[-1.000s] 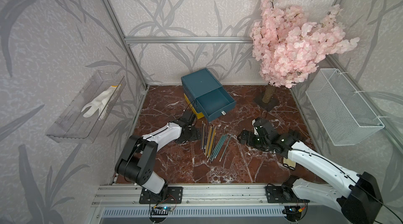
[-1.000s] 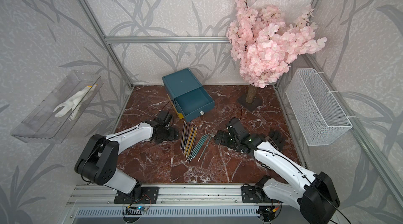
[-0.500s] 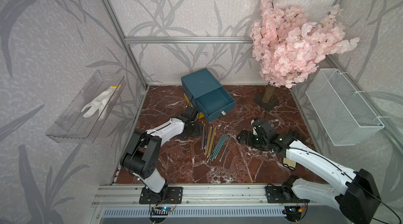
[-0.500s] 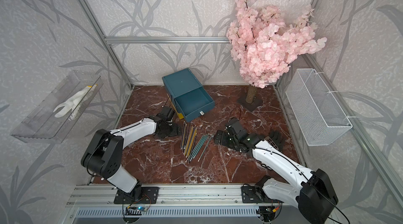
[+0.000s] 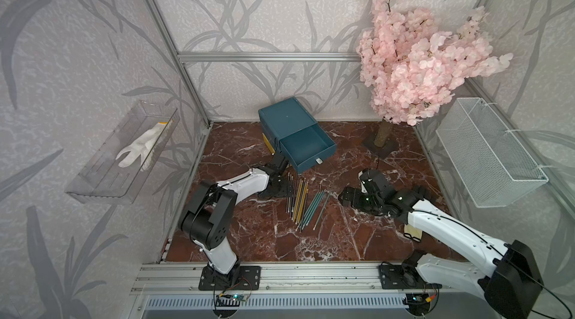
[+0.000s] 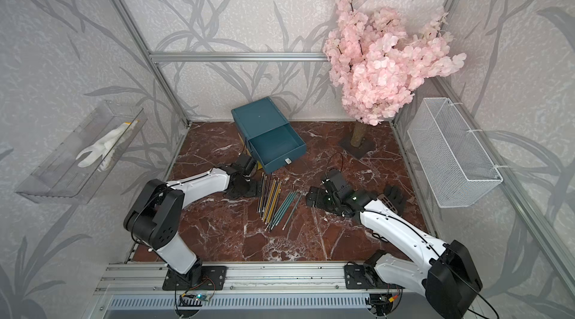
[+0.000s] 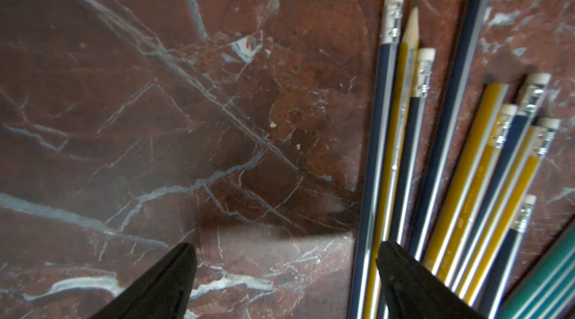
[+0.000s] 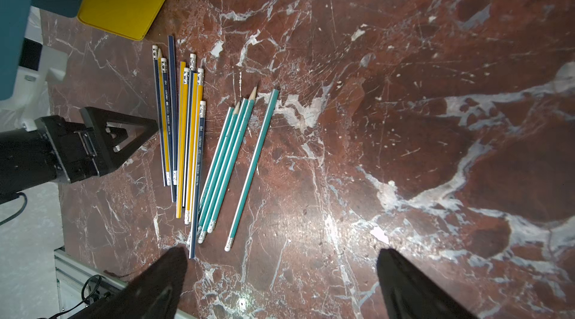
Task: Please place the pencils in the drawer according to their color
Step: Pick up the pencil from the center of the board.
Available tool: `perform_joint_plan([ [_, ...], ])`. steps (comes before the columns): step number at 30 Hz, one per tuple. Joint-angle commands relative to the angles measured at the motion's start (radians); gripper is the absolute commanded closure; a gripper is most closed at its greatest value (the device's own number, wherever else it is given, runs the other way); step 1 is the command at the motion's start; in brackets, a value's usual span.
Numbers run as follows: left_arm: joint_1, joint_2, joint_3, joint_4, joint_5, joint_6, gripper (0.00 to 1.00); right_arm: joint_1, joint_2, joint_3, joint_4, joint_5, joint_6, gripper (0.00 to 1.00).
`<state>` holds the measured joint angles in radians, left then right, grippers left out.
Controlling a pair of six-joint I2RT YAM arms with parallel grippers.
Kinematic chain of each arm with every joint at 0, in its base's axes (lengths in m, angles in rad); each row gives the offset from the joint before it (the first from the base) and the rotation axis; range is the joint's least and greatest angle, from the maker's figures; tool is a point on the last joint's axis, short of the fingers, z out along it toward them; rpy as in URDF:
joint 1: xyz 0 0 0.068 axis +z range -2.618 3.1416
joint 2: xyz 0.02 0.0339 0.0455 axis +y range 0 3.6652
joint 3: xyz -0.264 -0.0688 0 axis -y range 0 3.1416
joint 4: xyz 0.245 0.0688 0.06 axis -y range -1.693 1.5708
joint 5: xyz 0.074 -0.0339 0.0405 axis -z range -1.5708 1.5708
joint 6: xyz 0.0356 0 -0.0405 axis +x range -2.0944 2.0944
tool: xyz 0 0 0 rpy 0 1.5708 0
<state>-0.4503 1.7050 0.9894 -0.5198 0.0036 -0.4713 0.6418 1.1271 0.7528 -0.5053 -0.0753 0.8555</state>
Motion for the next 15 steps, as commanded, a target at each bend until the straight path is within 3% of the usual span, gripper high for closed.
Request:
perform_joint_plan([
  [1,-0.008,0.025,0.026,-0.036,-0.042,0.004,0.05,-0.005,-0.013,0.03,-0.036,0.017,-0.016,0.01],
  [8,-0.009,0.043,0.016,-0.067,-0.075,-0.017,0.07,-0.014,-0.014,0.034,-0.043,0.013,-0.02,0.01],
  [15,-0.008,0.039,-0.013,-0.074,-0.069,-0.065,0.27,-0.016,-0.004,0.034,-0.032,0.004,-0.017,0.01],
])
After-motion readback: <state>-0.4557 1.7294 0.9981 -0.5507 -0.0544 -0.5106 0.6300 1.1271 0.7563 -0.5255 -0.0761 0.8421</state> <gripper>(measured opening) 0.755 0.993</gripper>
